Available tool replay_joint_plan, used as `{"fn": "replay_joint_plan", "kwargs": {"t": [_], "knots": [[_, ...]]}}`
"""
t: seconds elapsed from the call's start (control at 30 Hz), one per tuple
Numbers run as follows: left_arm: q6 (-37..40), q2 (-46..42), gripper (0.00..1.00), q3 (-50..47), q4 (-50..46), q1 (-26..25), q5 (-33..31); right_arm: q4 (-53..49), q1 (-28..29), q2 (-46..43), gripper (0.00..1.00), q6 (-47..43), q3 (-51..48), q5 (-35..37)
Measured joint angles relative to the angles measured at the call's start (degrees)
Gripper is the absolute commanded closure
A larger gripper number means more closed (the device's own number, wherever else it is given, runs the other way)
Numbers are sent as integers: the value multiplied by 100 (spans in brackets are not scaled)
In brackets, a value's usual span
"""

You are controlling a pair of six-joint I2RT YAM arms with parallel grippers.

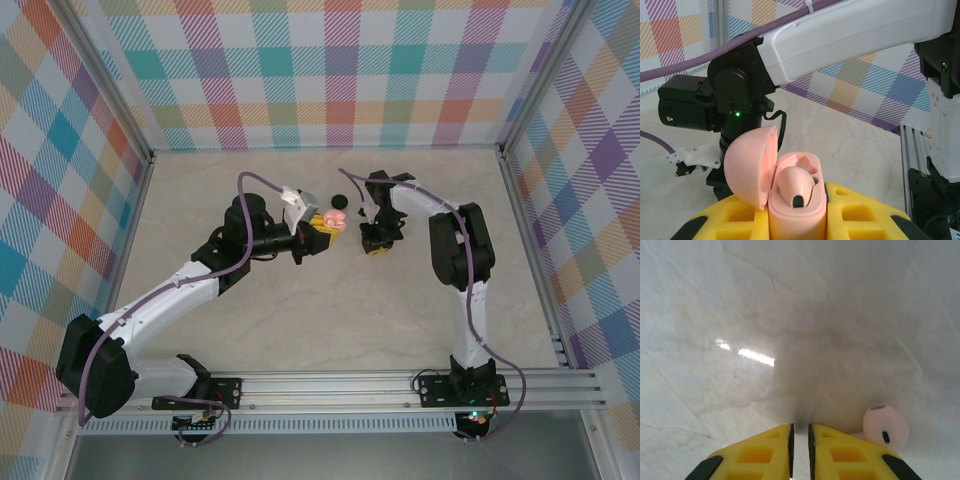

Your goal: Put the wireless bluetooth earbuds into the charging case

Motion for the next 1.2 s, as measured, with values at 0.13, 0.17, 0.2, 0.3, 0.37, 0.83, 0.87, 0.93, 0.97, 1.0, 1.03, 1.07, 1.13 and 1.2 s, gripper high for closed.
{"fn": "replay_joint_plan", "kwargs": {"t": [0.13, 0.17, 0.2, 0.3, 0.37, 0.83, 0.87, 0.93, 0.97, 1.0, 1.03, 1.07, 1.13, 1.2], "knots": [[-17, 0, 93, 0, -9, 0, 0, -31, 0, -190, 80, 11, -79, 68], [-17, 0, 93, 0, -11, 0, 0, -20, 0, -254, 78, 39, -107, 94], [-17, 0, 93, 0, -13, 0, 0, -13, 0, -328, 77, 74, -131, 122], [-17, 0, 93, 0, -24, 0, 0, 61, -2, -608, 66, 310, -234, 201], [-17, 0, 93, 0, -59, 0, 0, 133, -2, -796, 58, 553, -297, 262], [-17, 0, 93, 0, -114, 0, 0, 420, -153, -678, 56, 2173, -459, 546], [-17, 0, 93, 0, -114, 0, 0, 422, -153, -621, 57, 2223, -457, 566], [-20, 0, 93, 0, -114, 0, 0, 420, -153, -494, 58, 2288, -431, 588], [-17, 0, 93, 0, -114, 0, 0, 417, -153, -420, 59, 2306, -398, 590], [-17, 0, 93, 0, -114, 0, 0, 417, -153, -358, 59, 2319, -365, 608], [-17, 0, 93, 0, -114, 0, 0, 426, -153, -293, 59, 2328, -330, 610], [-17, 0, 93, 0, -114, 0, 0, 435, -153, -254, 60, 2330, -308, 625], [-17, 0, 93, 0, -116, 0, 0, 422, -153, -170, 61, 2332, -236, 640], [-17, 0, 93, 0, -116, 0, 0, 382, -153, -133, 64, 2328, -164, 654]]}}
